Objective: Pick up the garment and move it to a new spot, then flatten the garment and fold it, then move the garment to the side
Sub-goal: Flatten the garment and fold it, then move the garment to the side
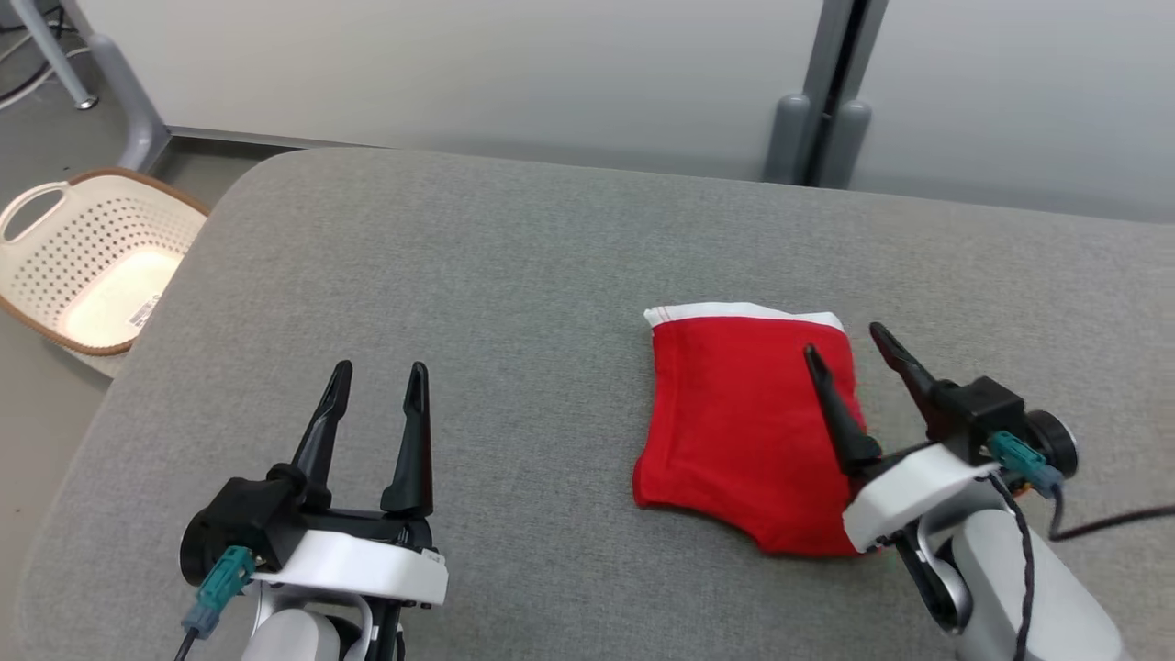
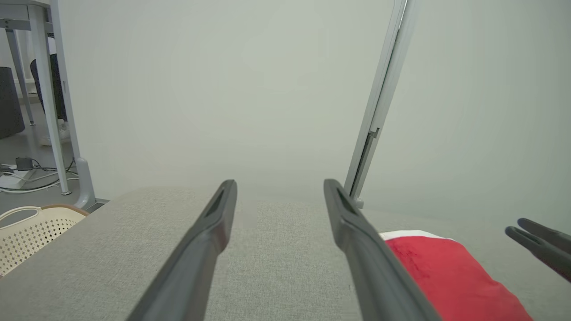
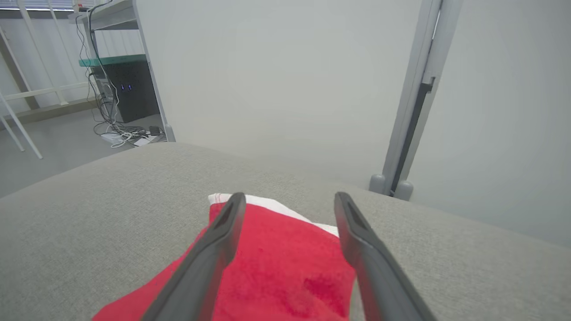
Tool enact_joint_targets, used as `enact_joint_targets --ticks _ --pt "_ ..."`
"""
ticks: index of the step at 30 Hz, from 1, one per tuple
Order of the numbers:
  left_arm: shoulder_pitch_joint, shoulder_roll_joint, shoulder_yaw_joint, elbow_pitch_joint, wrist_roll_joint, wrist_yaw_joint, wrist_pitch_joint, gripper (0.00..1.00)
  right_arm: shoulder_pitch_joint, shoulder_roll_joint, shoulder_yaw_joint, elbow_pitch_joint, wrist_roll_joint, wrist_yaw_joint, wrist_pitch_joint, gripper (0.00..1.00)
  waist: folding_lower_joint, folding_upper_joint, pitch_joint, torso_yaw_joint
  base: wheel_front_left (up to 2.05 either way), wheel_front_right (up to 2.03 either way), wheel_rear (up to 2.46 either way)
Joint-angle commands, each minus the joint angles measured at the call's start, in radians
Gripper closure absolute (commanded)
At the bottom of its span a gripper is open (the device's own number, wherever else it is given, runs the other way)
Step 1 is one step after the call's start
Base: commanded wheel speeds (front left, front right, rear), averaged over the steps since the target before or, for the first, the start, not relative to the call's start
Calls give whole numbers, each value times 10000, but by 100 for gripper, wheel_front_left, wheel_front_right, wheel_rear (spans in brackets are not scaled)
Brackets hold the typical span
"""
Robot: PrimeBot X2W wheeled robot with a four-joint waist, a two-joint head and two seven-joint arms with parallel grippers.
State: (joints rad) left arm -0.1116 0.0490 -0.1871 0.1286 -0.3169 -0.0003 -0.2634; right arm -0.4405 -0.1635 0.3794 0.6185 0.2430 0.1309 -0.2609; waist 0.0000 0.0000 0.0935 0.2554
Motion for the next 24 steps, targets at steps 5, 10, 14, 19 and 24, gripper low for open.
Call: enact_joint_targets --ticks 5,10,14,19,24 --pt "-190 37 143 -279 85 -89 -13 0 1201 31 -1368 -1569 -974 -6 -52 0 0 0 3 -720 0 0 0" --pt "-136 37 158 -283 141 -109 -11 0 2277 306 -2426 -2698 -1560 -6 -52 0 0 0 -14 -1188 0 0 0" --pt "25 37 204 -205 243 -89 -11 0 2793 513 -2905 -3085 -1830 -6 -53 0 0 0 -35 -1478 0 0 0" --pt "167 40 155 -49 348 -117 -11 0 3140 688 -3149 -3289 -1955 -6 -53 0 0 0 -47 -1623 0 0 0" --pt "197 37 168 -12 350 -86 -11 0 3203 816 -3220 -3302 -1980 -6 -53 0 0 0 -78 -1631 0 0 0"
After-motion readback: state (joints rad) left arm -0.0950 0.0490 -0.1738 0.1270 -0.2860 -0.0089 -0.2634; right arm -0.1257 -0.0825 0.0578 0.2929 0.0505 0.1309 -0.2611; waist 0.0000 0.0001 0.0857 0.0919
